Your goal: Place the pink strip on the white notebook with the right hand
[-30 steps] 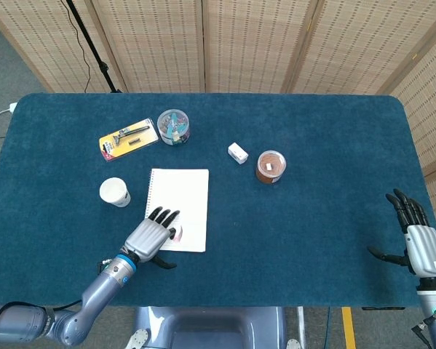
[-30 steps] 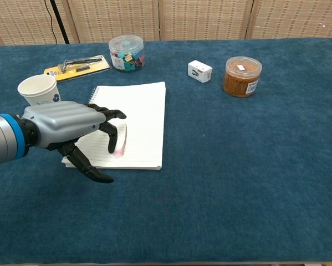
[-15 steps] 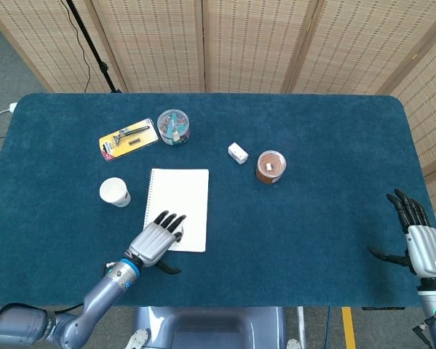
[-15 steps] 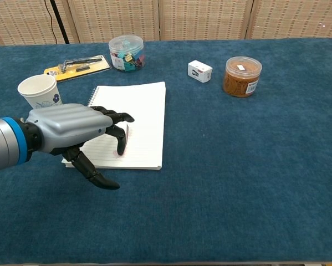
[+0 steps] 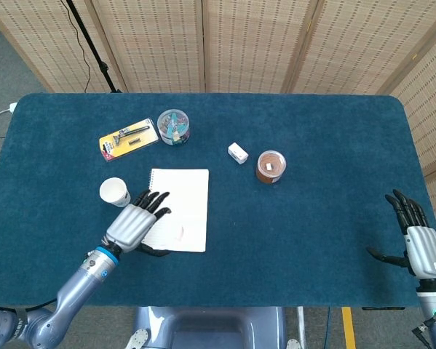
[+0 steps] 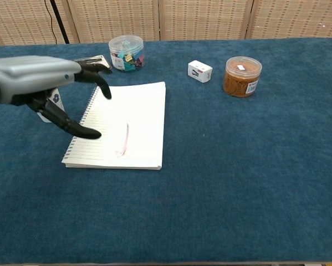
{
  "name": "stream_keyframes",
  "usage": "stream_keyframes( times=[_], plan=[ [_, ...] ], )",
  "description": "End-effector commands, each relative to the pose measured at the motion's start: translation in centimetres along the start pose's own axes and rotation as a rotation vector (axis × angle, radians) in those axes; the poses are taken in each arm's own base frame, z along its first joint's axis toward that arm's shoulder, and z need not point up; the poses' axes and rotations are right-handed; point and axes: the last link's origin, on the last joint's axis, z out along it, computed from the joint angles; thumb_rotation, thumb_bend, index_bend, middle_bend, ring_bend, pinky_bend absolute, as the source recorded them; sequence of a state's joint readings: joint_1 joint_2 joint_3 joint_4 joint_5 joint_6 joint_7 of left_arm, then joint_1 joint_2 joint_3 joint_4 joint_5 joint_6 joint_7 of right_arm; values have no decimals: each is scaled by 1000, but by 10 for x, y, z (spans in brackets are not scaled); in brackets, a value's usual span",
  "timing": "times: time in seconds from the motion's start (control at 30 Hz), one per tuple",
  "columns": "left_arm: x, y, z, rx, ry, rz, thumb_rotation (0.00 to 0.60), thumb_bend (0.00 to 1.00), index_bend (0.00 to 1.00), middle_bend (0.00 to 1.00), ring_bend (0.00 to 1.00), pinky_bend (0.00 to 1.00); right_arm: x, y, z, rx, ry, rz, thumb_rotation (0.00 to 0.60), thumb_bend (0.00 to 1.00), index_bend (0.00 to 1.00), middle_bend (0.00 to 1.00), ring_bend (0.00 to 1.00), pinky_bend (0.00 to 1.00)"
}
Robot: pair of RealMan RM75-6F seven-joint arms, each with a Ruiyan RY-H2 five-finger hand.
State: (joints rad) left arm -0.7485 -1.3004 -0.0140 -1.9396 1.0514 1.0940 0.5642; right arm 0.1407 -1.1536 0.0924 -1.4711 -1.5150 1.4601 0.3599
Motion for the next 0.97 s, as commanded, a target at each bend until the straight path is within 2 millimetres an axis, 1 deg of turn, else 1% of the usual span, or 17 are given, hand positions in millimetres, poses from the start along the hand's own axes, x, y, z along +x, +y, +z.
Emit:
stream_keyframes(
  times=[0.03,0.1,0.2,0.23,0.27,0.33,0.37,0.4,0.47,0.53,0.57,0.7,0.77,0.97],
  plan=[
    [13,-15,-10,29,56,-12,243,0,53,0,0,0,0,0,0,1,1,-2,600,0,9,0,0,0],
    [21,-29,-20,66,107,2,255,0,7,0,0,0,0,0,-1,1,0,-9,600,0,7,0,0,0],
    [25,-43,-34,91,150,16,341,0,0,0,0,0,0,1,-1,-2,2,-24,600,0,1,0,0,0],
    [25,-50,-41,108,165,22,391,0,0,0,0,0,1,1,-1,-4,3,-32,600,0,0,0,0,0],
    [24,-58,-49,125,182,21,428,0,0,0,0,0,1,1,-1,-5,4,-42,600,0,0,0,0,0],
    [21,-70,-64,153,208,14,542,0,0,0,0,0,2,1,-2,-4,10,-65,600,0,0,0,0,0],
    [19,-76,-70,165,218,4,577,0,0,0,0,0,2,1,-2,-2,13,-76,600,0,0,0,0,0],
    [17,-80,-75,176,226,-5,591,0,0,0,0,0,2,0,-2,-1,16,-84,600,0,0,0,0,0],
    [11,-90,-88,205,249,-27,600,0,0,0,0,0,1,0,-3,2,23,-104,600,0,0,0,0,0],
    [-4,-107,-112,271,275,-69,600,0,0,0,0,0,1,-2,-4,9,36,-149,600,0,0,0,0,0],
    [-10,-112,-120,289,287,-84,600,0,0,0,0,0,1,-3,-4,11,42,-163,600,0,0,0,0,0],
    [-26,-128,-143,347,321,-122,600,0,0,0,0,0,0,-6,-6,14,56,-195,600,0,0,0,0,0],
    [-37,-137,-159,385,337,-135,600,0,0,0,0,0,-1,-7,-6,12,57,-200,600,0,0,0,0,0],
    [-43,-143,-172,413,349,-113,600,0,0,0,0,0,-3,-8,-7,15,52,-210,600,0,0,0,0,0]
  ],
)
